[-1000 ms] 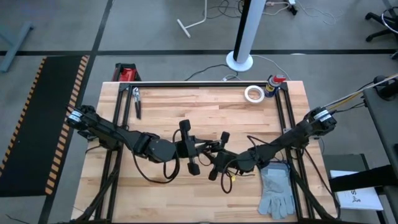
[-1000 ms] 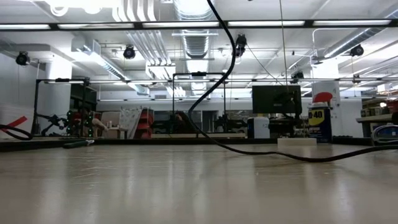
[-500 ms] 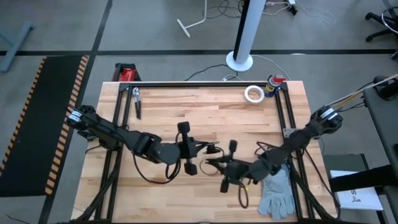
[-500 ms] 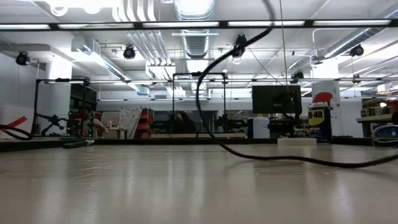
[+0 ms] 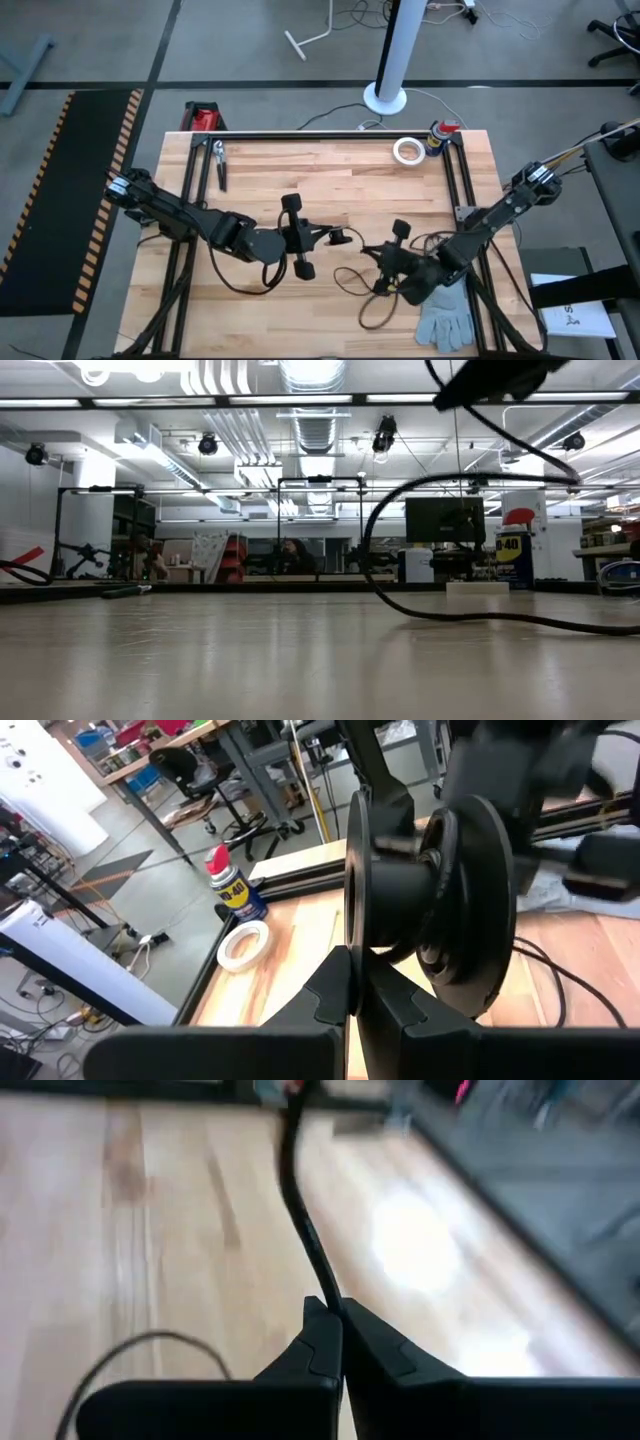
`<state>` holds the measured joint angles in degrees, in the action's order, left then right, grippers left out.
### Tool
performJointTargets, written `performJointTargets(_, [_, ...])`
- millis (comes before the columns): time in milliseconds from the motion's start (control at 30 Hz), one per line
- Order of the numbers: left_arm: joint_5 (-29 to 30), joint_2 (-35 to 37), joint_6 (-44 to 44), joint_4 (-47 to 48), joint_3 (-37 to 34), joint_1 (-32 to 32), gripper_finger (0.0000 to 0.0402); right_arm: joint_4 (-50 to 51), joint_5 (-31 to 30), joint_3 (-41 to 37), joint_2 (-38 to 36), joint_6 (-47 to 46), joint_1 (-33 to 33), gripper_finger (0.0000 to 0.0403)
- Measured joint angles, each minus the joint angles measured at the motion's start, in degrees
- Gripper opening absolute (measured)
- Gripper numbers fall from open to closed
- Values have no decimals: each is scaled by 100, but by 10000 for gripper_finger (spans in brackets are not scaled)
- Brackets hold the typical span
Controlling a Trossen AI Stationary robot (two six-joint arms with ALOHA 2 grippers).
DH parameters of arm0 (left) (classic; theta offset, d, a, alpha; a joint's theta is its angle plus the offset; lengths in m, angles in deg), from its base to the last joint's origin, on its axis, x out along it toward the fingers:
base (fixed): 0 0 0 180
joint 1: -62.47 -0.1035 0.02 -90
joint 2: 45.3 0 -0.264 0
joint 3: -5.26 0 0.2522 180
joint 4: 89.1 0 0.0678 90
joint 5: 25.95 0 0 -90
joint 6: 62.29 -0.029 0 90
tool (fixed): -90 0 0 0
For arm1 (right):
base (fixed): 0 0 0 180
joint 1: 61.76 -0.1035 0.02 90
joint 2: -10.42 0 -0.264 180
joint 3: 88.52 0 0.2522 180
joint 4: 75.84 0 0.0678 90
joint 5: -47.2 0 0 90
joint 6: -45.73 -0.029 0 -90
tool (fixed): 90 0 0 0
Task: Coil cords
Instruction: Uncoil the black wire from the spool
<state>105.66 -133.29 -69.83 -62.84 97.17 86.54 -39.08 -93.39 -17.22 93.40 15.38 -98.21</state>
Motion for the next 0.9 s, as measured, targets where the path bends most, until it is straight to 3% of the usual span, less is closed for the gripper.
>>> performJointTargets(100, [3,0,-27,-8,0,-6,0,-125,837,-9,187,-144,108,1])
performJointTargets(300, [2,0,-42,-9,0,-13,0,-1350,3316,-9,547,256,420,31])
performJointTargets(600, [102,9,-76,113,0,-13,0,-2056,5375,274,427,423,450,124])
performJointTargets(733, [153,9,-152,88,0,-12,0,-1001,5349,709,171,311,400,152])
performJointTargets(800, [168,11,-335,-16,0,34,0,-215,4886,902,167,239,374,162])
performJointTargets(900, [105,12,-945,-278,0,165,0,914,3685,1001,153,105,328,174])
